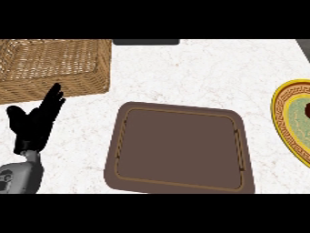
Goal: Pick the bell pepper from the tray and place it in the plate
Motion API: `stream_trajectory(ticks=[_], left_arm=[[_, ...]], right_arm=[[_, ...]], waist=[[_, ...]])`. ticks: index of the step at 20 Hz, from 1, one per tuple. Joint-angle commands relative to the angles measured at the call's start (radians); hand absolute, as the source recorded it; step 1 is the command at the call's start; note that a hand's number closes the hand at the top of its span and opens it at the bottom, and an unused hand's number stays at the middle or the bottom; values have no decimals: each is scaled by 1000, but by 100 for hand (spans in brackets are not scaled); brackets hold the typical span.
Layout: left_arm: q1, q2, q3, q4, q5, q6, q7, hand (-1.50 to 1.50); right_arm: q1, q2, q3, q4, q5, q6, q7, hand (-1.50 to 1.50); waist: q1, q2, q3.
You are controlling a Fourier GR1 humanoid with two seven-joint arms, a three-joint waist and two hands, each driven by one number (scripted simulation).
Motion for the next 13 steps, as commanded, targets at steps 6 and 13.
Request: stream_trajectory(ticks=[6, 13], left_arm=[[20, -21, -17, -87, -6, 6, 76, 0], [6, -14, -3, -57, -22, 4, 47, 0]], right_arm=[[66, -67, -56, 120, -21, 53, -103, -150], [102, -91, -71, 169, -24, 82, -120, -150]], waist=[[3, 0, 0], [2, 0, 0]])
